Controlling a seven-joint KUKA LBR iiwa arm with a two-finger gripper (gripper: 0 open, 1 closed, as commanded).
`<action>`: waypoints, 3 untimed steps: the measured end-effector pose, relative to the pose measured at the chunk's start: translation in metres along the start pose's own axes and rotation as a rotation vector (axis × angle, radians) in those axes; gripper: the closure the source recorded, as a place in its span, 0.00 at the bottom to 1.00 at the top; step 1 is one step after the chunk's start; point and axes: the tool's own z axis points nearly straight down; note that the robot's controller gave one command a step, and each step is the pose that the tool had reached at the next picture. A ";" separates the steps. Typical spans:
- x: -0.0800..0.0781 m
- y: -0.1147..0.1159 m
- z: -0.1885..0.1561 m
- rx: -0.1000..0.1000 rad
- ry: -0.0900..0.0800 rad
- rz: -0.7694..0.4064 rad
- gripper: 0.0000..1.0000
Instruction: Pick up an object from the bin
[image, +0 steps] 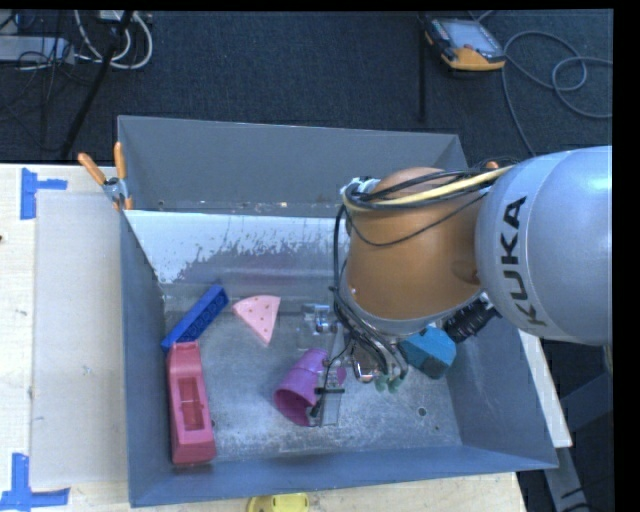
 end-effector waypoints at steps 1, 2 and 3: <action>-0.002 -0.001 -0.004 -0.001 -0.008 0.005 0.00; -0.018 -0.024 0.074 -0.003 -0.012 0.027 0.00; -0.031 -0.039 0.093 -0.001 -0.005 -0.107 0.00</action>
Offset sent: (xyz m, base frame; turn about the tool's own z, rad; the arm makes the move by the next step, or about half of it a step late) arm 0.0341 -0.0527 -0.1691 0.0554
